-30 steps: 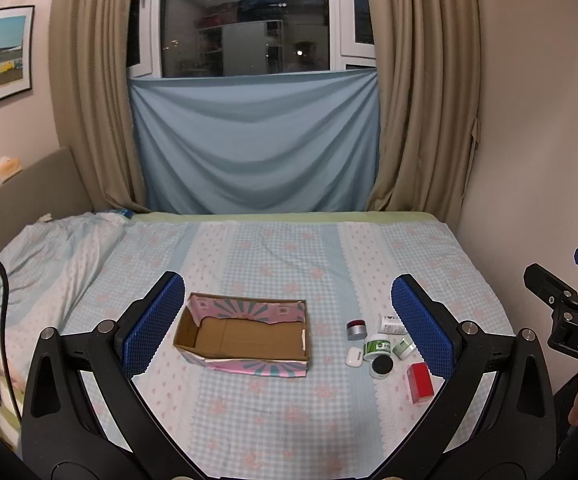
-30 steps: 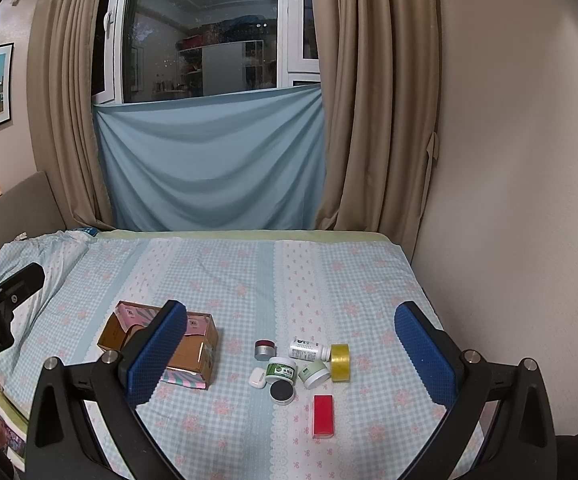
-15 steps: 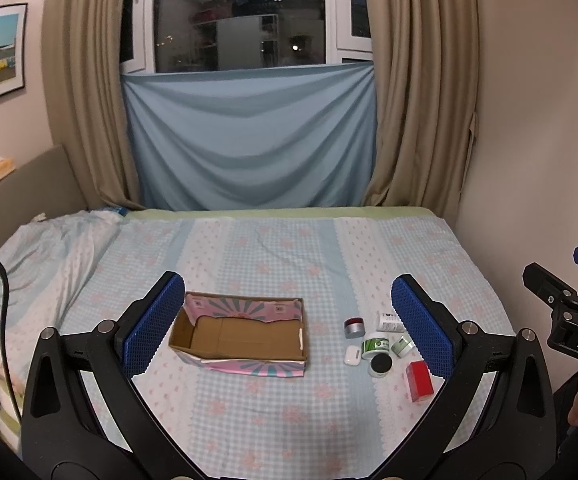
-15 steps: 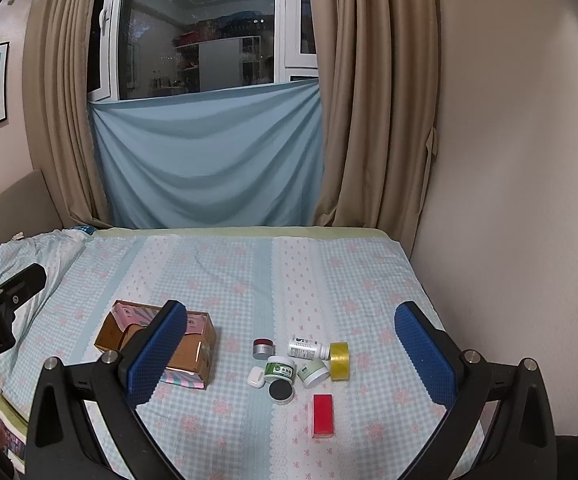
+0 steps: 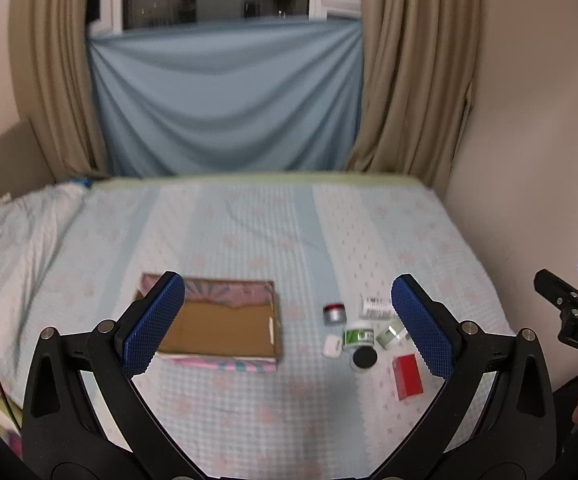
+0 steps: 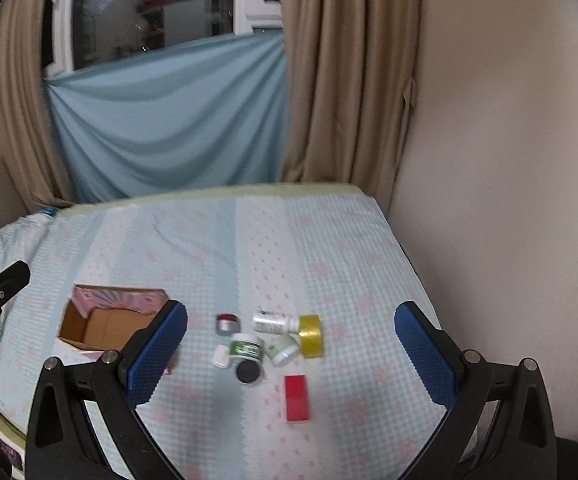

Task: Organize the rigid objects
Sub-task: 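Lower the left tool onto the TWG jar while the right tool reaches the yellow tape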

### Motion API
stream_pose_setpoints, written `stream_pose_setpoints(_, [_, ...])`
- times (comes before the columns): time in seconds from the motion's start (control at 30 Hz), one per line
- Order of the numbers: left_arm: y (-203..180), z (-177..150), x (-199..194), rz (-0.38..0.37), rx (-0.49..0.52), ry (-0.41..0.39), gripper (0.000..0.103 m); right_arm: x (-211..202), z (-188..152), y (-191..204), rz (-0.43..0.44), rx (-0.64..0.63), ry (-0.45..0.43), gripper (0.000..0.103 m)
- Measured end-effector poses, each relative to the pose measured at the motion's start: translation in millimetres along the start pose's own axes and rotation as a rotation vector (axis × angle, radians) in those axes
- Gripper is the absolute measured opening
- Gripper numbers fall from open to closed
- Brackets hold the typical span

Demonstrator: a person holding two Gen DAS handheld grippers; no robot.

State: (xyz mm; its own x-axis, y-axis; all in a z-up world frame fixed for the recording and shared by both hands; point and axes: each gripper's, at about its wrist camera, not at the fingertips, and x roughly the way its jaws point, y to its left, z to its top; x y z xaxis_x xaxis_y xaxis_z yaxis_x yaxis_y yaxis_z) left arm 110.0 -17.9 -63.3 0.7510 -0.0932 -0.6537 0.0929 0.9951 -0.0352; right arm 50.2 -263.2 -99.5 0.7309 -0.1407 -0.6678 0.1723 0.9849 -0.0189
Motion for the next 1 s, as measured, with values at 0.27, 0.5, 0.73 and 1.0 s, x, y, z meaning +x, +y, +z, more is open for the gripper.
stream_pose_setpoints(0.27, [-56, -13, 115, -0.059, -0.028, 0.228, 0.102, 104, -1, -52, 0.012, 0.012, 0.161, 0.103])
stream_pose_setpoints(0.5, [-101, -46, 228, -0.063, -0.028, 0.438, 0.102, 217, -11, -90, 0.042, 0.030, 0.355, 0.103])
stream_pose_setpoints(0.73, [-131, -97, 333, -0.025, -0.013, 0.623, 0.102, 327, -42, -94, 0.094, 0.015, 0.536, 0.103])
stream_pose_setpoints(1.0, [-144, -137, 407, 0.037, 0.055, 0.755, 0.102, 403, -74, -77, 0.138, 0.059, 0.666, 0.103])
